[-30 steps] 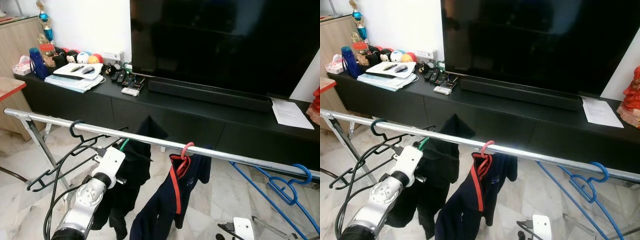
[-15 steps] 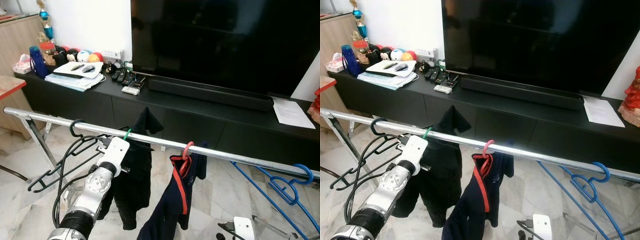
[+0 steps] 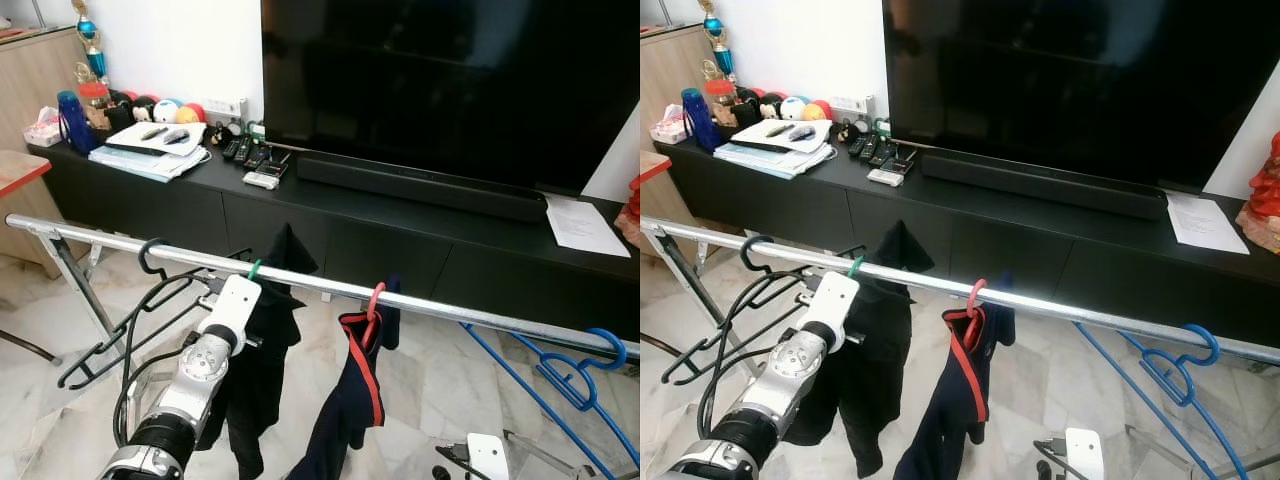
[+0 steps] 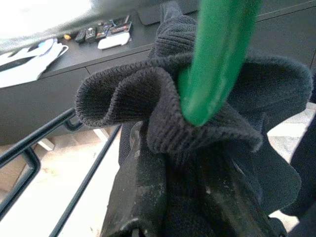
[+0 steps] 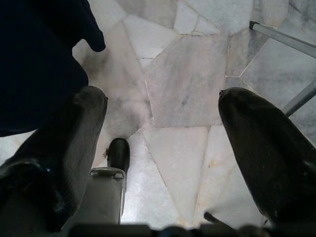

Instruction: Hang hanger

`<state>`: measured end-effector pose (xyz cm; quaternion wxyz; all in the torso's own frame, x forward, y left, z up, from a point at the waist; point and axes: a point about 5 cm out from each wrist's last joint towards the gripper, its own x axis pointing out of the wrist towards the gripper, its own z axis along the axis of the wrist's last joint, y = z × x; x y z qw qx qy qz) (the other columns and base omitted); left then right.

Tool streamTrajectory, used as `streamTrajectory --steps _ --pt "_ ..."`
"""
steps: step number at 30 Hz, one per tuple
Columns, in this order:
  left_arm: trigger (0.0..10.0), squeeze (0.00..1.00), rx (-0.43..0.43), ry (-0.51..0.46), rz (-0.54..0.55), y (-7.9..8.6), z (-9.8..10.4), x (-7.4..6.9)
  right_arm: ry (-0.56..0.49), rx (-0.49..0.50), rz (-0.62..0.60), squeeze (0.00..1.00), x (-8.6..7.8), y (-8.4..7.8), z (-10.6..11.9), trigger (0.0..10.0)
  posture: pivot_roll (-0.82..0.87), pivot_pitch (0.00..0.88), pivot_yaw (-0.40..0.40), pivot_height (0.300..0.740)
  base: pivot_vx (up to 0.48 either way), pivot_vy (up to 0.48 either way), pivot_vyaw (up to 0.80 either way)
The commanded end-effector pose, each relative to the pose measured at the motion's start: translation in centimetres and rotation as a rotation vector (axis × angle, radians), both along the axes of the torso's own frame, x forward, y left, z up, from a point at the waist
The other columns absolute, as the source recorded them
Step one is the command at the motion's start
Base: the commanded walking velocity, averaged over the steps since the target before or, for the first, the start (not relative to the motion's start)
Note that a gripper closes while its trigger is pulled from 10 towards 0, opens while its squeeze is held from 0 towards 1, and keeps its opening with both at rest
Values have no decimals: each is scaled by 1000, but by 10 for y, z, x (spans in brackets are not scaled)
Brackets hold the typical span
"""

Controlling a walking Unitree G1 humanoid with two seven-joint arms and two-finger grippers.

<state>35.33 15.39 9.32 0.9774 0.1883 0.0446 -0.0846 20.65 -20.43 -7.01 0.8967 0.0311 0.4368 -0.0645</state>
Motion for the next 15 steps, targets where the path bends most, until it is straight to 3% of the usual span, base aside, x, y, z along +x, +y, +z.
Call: streamTrajectory --steps 1,15 --pt "10000 0 16 53 -14 -3 -9 -3 10 -2 -6 0 -2 -2 -1 10000 29 5 -92 740 0 0 0" --pt "10000 0 5 96 -32 -3 -20 -10 13 0 -3 0 -2 -2 -1 10000 32 7 -92 740 0 0 0"
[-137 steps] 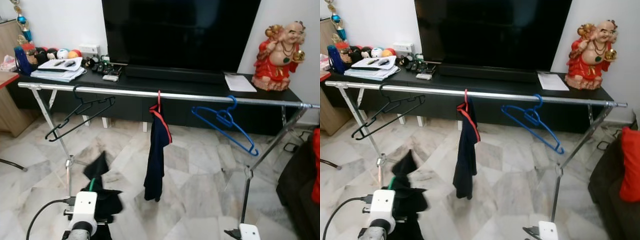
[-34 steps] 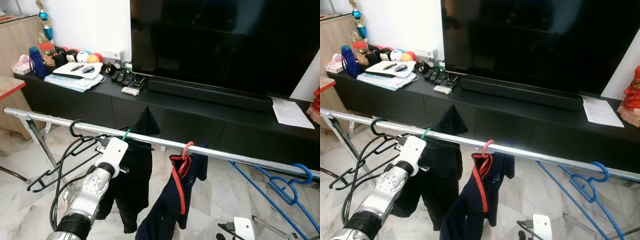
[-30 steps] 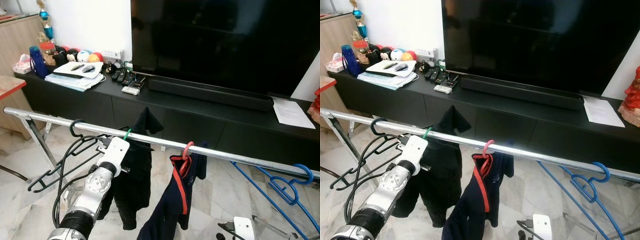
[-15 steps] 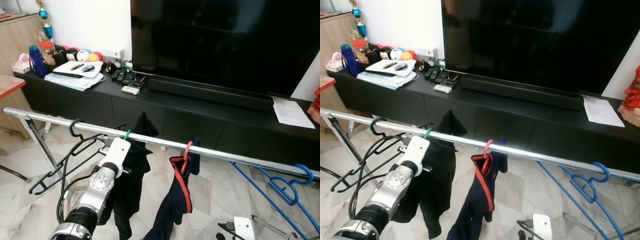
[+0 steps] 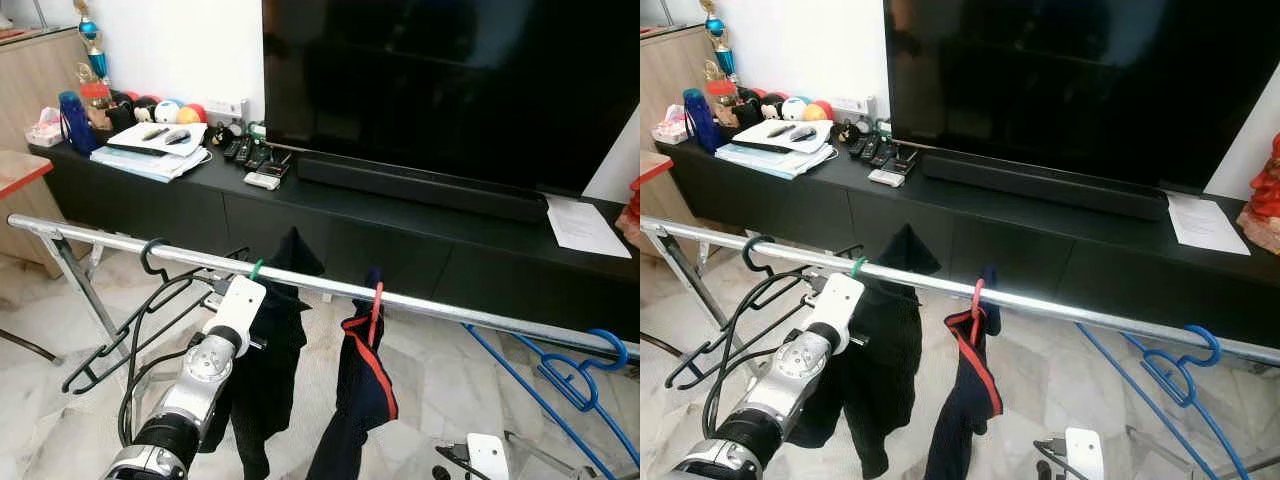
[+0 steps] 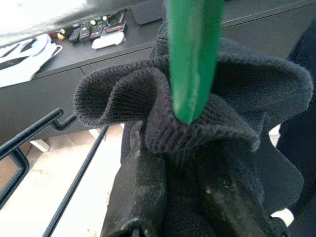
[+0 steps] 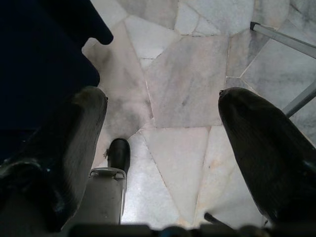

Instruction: Hang hanger

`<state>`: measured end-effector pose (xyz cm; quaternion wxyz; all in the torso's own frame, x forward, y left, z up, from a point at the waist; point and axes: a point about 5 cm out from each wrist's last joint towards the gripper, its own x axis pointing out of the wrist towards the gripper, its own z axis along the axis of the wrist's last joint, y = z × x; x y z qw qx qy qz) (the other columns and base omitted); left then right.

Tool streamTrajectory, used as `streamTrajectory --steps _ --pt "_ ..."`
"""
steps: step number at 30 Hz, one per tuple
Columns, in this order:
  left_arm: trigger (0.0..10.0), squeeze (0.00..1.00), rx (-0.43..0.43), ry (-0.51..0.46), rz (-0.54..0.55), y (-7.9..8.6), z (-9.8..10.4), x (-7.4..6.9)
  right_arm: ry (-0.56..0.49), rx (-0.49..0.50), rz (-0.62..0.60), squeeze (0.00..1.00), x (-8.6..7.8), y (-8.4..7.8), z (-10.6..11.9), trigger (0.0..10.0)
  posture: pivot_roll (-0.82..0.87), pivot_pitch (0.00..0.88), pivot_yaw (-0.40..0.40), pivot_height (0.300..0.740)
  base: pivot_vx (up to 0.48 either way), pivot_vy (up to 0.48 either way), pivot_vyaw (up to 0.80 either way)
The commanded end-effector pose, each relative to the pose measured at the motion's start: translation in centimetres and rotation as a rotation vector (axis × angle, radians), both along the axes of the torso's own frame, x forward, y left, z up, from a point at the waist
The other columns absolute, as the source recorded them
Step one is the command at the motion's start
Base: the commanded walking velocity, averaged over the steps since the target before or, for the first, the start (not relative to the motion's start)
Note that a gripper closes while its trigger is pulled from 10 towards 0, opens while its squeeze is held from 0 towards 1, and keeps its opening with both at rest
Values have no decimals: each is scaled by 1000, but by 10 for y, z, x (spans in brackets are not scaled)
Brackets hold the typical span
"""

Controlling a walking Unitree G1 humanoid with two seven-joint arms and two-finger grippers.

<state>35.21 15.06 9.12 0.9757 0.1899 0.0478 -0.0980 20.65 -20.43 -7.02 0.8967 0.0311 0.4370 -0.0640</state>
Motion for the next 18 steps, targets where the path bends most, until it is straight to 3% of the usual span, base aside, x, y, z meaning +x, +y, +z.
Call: streamTrajectory --steps 1,10,16,17,18 --pt "10000 0 -1 91 -7 0 -19 -9 13 -1 -4 0 -2 -2 -1 10000 32 6 -91 740 0 0 0" --pt "10000 0 38 160 -84 -1 -34 -23 14 -1 1 0 -2 -2 -1 10000 35 7 -94 740 0 0 0" --pt "10000 0 9 127 -73 1 -31 -24 14 -2 1 0 -2 -2 -1 10000 39 9 -96 740 0 0 0" --pt "10000 235 2 122 -68 1 -29 -24 13 -3 2 0 -2 -2 -1 10000 39 9 -96 740 0 0 0" --pt "10000 235 2 122 -68 1 -29 -24 13 -3 2 0 -2 -2 -1 10000 39 9 -96 740 0 0 0"
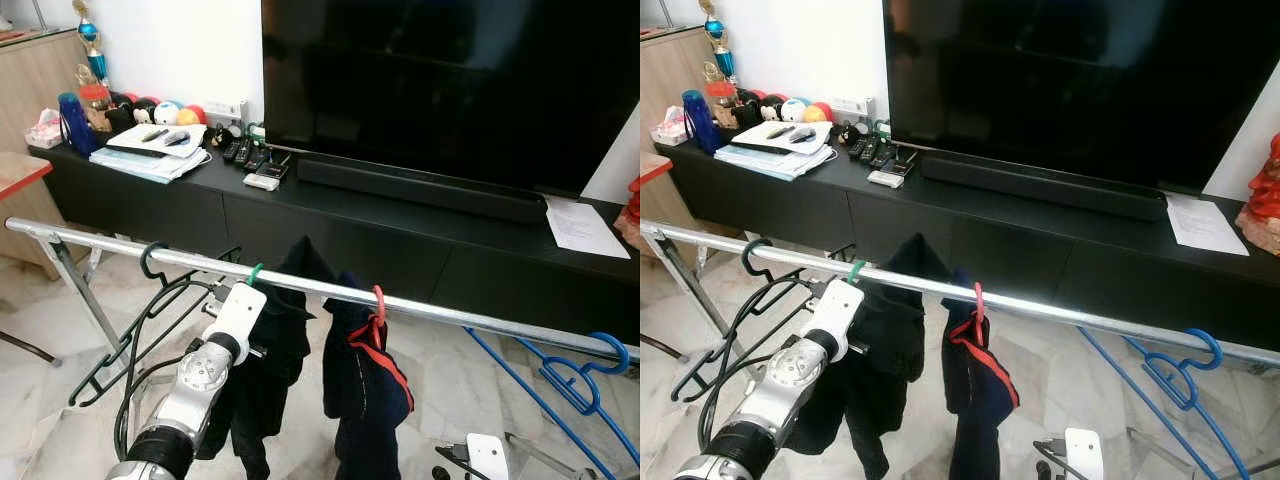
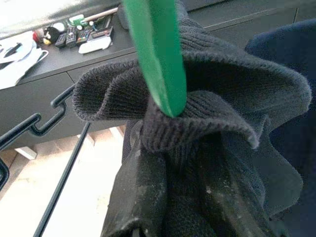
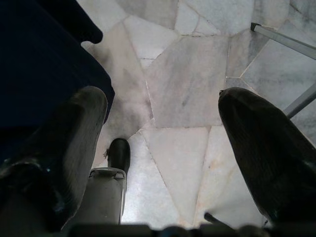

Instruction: Hang hanger

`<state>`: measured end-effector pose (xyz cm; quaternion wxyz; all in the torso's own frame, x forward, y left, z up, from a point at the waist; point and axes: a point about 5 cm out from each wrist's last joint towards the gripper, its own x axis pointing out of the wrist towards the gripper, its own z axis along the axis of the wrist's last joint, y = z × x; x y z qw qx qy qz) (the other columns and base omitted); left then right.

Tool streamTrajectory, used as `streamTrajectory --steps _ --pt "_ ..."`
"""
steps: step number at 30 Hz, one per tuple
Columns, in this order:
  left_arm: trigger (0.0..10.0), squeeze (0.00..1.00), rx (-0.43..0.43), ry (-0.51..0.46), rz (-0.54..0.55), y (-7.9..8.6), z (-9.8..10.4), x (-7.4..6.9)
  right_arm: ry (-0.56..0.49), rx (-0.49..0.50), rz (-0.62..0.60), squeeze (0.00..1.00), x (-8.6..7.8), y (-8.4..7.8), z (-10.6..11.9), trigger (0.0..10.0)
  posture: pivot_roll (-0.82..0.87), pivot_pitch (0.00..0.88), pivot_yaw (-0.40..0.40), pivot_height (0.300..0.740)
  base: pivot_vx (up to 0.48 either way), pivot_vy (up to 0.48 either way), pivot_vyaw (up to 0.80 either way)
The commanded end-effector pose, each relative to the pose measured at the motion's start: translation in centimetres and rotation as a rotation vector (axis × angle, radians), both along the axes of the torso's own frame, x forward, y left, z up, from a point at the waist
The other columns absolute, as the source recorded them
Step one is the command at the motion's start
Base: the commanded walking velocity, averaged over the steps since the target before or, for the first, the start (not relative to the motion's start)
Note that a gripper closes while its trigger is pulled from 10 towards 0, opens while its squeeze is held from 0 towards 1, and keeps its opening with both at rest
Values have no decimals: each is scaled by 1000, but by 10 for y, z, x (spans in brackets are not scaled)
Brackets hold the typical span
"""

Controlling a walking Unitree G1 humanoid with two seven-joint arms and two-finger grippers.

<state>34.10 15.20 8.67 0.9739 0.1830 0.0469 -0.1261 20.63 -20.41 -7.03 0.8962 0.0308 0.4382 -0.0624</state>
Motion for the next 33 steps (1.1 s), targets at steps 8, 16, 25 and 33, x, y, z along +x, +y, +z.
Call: streamTrajectory --steps 8,16,25,33 --pt "10000 1000 -17 84 -2 0 -20 -13 11 -5 -2 0 -1 -3 0 10000 40 7 -95 740 0 0 0" --pt "10000 1000 -74 15 13 3 -8 -11 10 -5 -1 0 -1 -3 -1 10000 40 9 -95 740 0 0 0" --pt "10000 1000 -127 -41 5 6 0 -17 11 -5 -2 0 -2 -2 -1 10000 44 12 -93 740 0 0 0" --pt "10000 1000 -218 -130 -5 16 14 -36 13 -6 0 0 -2 -3 -1 10000 50 18 -92 740 0 0 0"
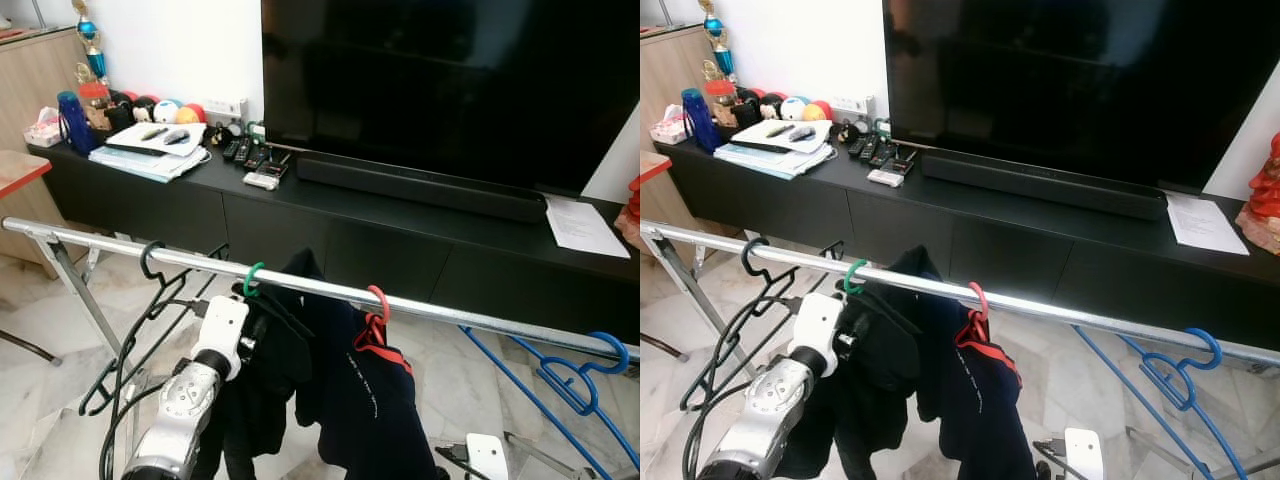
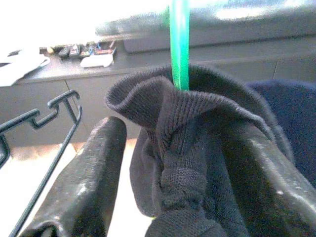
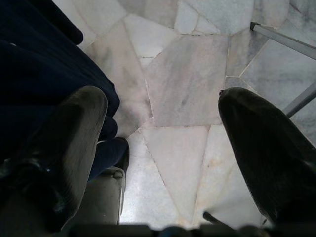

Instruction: Hang hanger

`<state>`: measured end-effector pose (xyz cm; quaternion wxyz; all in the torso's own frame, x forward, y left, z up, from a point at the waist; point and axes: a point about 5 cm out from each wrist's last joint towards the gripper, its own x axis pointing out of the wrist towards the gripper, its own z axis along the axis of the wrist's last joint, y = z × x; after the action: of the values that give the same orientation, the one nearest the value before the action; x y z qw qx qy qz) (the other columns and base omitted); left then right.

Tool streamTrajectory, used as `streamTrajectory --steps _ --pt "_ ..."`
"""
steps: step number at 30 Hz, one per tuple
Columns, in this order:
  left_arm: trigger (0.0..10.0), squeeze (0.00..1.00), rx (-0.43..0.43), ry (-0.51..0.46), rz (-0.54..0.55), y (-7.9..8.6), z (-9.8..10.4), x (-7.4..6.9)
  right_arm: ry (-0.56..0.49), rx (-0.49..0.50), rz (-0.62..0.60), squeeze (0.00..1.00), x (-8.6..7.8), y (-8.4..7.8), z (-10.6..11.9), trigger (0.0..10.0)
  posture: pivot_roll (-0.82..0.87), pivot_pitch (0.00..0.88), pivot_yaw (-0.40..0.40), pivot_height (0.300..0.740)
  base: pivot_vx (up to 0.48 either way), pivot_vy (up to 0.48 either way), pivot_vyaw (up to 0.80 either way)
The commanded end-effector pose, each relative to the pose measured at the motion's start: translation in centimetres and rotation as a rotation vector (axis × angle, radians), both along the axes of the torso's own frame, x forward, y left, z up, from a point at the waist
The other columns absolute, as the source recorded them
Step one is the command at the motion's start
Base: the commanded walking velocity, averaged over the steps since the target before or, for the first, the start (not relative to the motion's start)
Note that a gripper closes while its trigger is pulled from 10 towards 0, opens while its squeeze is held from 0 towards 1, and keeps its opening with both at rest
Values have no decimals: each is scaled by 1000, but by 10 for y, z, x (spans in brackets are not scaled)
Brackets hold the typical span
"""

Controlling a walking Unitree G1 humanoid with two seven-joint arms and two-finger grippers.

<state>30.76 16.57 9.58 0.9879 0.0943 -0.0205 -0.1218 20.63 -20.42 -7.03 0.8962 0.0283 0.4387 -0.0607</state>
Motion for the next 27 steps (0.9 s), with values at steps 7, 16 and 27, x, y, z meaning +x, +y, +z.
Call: streamTrajectory --steps 7,16,27 --pt "10000 1000 20 -34 -59 6 17 -29 13 -7 1 0 -2 -4 -1 10000 64 23 -95 740 0 0 0" --pt "10000 1000 59 94 -109 22 6 -78 14 -12 6 0 -2 -5 0 10000 87 31 -90 740 0 0 0" --pt "10000 663 6 333 107 60 -44 -122 21 -19 17 0 -1 -5 0 10000 95 33 -86 740 0 0 0"
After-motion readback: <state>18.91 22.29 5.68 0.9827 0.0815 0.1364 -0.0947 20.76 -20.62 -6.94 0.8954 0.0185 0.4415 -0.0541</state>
